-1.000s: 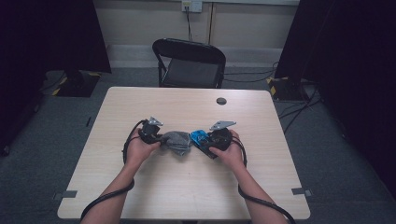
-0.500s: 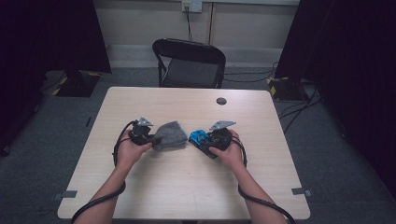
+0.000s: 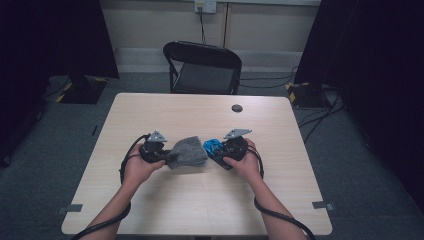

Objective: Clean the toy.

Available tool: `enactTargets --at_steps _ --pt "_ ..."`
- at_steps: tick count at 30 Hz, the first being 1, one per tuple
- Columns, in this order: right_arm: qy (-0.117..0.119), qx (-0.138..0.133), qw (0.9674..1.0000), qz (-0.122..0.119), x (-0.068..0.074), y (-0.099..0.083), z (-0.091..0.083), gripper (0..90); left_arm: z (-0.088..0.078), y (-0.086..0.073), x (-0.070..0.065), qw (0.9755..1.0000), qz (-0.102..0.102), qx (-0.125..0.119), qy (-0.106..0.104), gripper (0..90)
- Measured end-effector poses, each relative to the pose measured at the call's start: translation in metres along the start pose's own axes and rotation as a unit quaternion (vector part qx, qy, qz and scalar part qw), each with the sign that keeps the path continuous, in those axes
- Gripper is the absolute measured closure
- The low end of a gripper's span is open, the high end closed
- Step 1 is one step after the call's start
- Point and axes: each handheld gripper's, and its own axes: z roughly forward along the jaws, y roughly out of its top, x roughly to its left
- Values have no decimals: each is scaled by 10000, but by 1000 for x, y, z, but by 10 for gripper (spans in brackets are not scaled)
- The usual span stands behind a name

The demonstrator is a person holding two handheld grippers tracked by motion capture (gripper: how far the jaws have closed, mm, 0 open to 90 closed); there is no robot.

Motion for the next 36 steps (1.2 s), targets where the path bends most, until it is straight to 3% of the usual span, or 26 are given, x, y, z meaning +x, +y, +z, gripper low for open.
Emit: enactTargets --at_steps 10,14,21,27,29,32,36 --pt "-5 1 10000 6 0 0 0 417 -1 -5 -24 9991 150 -46 -403 753" --pt "8 39 10000 8 0 1 0 417 1 -7 -41 9976 281 -35 -633 753" --pt "-25 15 10000 40 1 1 1 417 8 -10 -58 9956 383 33 -851 752" --pt "-16 40 10000 35 0 1 1 417 17 -10 -72 9920 564 124 -1120 752" --pt "-20 42 10000 41 0 2 1 417 25 -10 -80 9883 649 177 -1369 752" --pt "-19 33 10000 35 0 2 1 417 31 -9 -84 9871 706 240 -1413 752" --pt "-16 7 10000 43 0 1 1 417 46 0 -82 9901 701 246 -1194 752"
